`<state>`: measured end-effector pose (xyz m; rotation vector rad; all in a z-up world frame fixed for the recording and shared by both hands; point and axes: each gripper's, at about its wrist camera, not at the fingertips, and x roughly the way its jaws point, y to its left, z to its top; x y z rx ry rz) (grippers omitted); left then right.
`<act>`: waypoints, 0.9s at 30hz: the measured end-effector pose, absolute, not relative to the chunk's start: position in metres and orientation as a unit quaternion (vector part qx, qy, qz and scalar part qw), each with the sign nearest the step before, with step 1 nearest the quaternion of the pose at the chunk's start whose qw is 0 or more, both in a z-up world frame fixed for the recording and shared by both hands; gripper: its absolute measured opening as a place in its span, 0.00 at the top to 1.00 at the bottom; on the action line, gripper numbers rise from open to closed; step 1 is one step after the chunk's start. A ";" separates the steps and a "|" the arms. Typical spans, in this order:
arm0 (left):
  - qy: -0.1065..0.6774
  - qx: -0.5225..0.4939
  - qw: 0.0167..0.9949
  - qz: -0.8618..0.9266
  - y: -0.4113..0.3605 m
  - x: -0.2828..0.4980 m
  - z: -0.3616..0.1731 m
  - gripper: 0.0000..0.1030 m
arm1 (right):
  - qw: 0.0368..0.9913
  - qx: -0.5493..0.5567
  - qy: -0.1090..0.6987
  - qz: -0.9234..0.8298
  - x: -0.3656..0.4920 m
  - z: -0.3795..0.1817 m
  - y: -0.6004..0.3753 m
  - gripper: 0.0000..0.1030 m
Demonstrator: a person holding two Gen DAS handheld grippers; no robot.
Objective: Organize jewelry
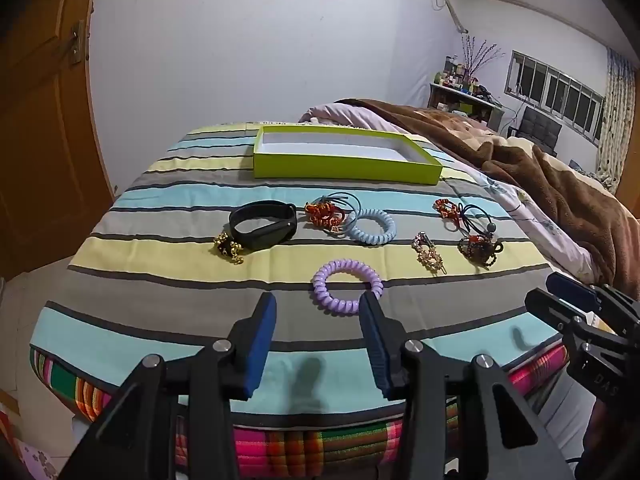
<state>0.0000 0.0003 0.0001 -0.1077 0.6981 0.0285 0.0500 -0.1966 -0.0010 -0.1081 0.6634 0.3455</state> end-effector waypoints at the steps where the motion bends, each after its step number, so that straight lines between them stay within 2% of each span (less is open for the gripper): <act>1: 0.340 -0.051 0.939 0.013 0.000 0.000 0.001 0.56 | 0.929 -0.052 0.324 0.169 0.050 -0.001 -0.197 0.57; 27: 0.337 -0.046 0.940 0.012 -0.003 -0.004 0.003 0.56 | 0.928 -0.062 0.327 0.166 0.049 -0.001 -0.195 0.57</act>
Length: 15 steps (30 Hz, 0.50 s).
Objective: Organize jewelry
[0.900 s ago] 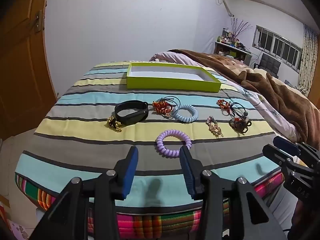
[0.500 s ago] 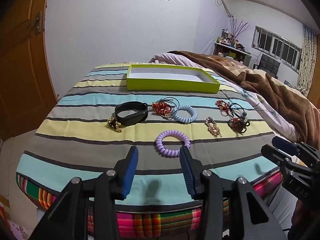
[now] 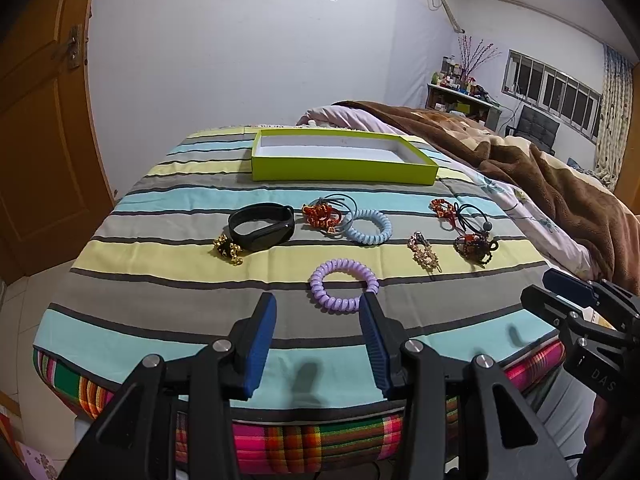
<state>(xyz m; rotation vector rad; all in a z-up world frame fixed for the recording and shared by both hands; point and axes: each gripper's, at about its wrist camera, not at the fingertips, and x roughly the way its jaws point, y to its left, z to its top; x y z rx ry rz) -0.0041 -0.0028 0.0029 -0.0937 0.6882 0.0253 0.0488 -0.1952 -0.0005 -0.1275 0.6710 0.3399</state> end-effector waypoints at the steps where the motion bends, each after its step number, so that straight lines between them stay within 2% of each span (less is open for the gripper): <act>1: 0.337 -0.046 0.940 0.012 -0.003 -0.004 0.003 0.56 | 0.928 -0.062 0.327 0.166 0.049 -0.001 -0.195 0.57; 15: 0.337 -0.046 0.940 0.012 0.001 -0.003 0.006 0.56 | 0.928 -0.063 0.328 0.166 0.049 0.000 -0.195 0.57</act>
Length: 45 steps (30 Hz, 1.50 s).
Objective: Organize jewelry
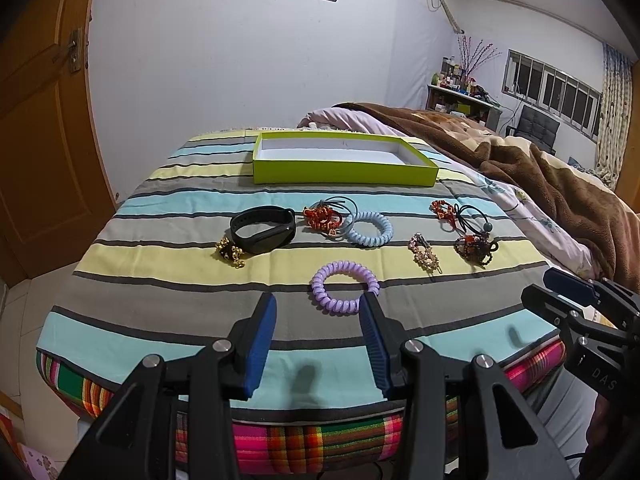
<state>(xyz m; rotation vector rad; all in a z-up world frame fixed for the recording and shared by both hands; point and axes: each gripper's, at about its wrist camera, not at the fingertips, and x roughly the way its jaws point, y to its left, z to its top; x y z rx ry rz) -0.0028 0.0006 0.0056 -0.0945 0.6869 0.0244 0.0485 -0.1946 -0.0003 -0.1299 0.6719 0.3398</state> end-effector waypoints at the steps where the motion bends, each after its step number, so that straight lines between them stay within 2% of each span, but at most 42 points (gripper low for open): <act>1: 0.336 -0.046 0.941 0.012 0.000 -0.003 0.006 0.56 | 0.928 -0.063 0.328 0.165 0.048 0.000 -0.195 0.57; 45: 0.331 -0.040 0.943 0.013 -0.002 -0.004 0.010 0.56 | 0.929 -0.063 0.327 0.164 0.048 0.002 -0.196 0.57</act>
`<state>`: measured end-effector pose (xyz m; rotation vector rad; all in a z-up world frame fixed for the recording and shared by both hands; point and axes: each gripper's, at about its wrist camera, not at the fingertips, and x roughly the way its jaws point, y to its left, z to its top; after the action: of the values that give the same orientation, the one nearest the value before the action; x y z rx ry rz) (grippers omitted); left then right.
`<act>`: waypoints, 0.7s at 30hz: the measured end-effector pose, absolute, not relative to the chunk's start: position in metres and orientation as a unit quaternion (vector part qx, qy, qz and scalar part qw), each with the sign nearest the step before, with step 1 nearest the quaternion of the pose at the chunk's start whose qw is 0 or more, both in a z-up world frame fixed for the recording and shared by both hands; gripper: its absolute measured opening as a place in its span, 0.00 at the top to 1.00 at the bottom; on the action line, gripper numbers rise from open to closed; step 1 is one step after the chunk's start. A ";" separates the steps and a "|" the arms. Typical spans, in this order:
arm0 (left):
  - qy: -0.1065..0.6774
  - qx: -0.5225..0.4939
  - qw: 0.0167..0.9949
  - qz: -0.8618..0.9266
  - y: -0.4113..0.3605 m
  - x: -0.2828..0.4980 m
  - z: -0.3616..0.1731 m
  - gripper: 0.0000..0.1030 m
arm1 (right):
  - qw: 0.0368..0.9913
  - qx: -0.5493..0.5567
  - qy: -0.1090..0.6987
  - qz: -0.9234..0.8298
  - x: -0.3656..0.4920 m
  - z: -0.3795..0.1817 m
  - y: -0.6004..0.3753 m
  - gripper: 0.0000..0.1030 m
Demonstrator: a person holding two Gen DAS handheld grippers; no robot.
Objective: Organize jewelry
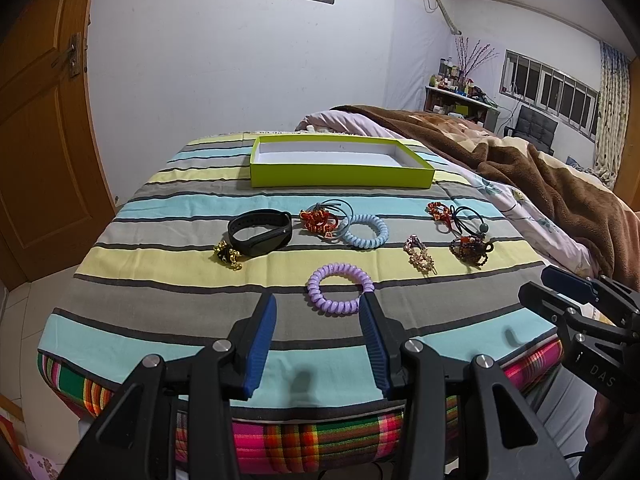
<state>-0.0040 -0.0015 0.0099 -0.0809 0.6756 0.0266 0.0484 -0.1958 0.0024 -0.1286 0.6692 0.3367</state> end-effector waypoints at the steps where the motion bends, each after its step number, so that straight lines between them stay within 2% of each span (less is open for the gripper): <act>1: 0.331 -0.039 0.943 0.013 -0.002 -0.004 0.010 0.57 | 0.929 -0.063 0.327 0.164 0.048 0.002 -0.196 0.57; 21: 0.329 -0.047 0.943 0.004 0.008 0.013 0.003 0.56 | 0.929 -0.063 0.333 0.151 0.072 -0.005 -0.200 0.57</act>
<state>0.0126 0.0080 0.0031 -0.0953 0.6713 0.0083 0.0716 -0.1997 -0.0046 -0.1297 0.6825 0.3088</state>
